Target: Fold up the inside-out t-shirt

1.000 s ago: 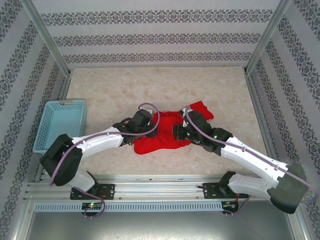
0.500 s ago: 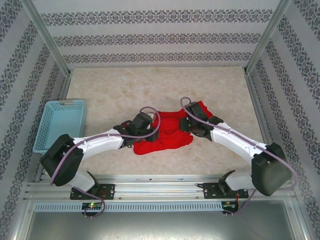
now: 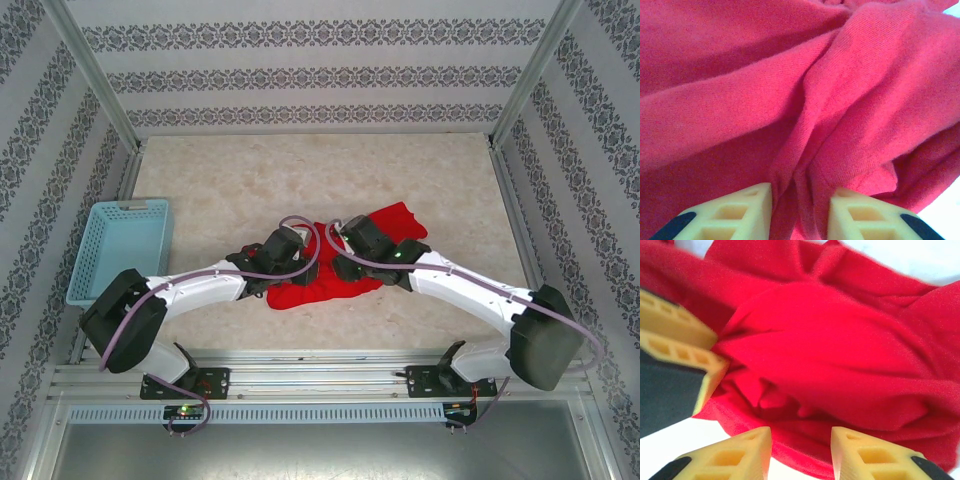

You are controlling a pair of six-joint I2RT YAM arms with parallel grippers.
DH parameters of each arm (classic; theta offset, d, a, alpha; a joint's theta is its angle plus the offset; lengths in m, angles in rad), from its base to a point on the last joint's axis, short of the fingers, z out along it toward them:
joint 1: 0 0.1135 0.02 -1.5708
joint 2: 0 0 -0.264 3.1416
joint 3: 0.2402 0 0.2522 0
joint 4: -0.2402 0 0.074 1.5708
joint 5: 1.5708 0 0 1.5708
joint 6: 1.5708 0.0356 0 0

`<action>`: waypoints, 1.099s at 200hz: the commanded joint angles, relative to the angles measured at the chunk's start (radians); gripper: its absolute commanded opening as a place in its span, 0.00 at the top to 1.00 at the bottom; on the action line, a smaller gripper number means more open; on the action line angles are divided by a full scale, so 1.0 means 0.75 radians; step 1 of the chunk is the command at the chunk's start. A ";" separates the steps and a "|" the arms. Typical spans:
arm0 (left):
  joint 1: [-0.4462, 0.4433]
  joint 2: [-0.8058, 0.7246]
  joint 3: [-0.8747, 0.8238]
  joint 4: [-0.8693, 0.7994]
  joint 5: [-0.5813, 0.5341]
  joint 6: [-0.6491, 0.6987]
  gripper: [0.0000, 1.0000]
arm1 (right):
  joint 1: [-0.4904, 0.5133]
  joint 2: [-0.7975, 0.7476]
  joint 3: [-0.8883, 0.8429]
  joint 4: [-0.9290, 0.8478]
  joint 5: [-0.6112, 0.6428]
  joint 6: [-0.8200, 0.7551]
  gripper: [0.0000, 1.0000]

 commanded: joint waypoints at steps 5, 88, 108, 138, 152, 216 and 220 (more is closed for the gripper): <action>-0.011 -0.043 -0.008 0.042 0.014 0.020 0.68 | 0.015 0.048 0.044 -0.021 -0.045 -0.038 0.64; -0.011 -0.045 -0.015 0.052 0.044 0.021 0.67 | -0.019 0.233 0.119 0.003 0.040 -0.067 0.61; -0.011 -0.047 -0.022 0.060 0.052 0.020 0.67 | -0.019 0.253 0.125 0.013 0.073 -0.081 0.54; -0.011 -0.055 -0.031 0.073 0.054 0.022 0.67 | -0.023 0.294 0.142 0.012 0.146 -0.093 0.48; -0.011 -0.061 -0.034 0.079 0.056 0.023 0.67 | -0.030 0.318 0.152 0.014 0.158 -0.091 0.48; -0.012 -0.061 -0.050 0.106 0.077 0.014 0.66 | -0.059 0.429 0.189 0.057 0.151 -0.060 0.59; -0.011 -0.061 -0.050 0.107 0.077 0.014 0.66 | -0.060 0.433 0.191 0.059 0.151 -0.057 0.61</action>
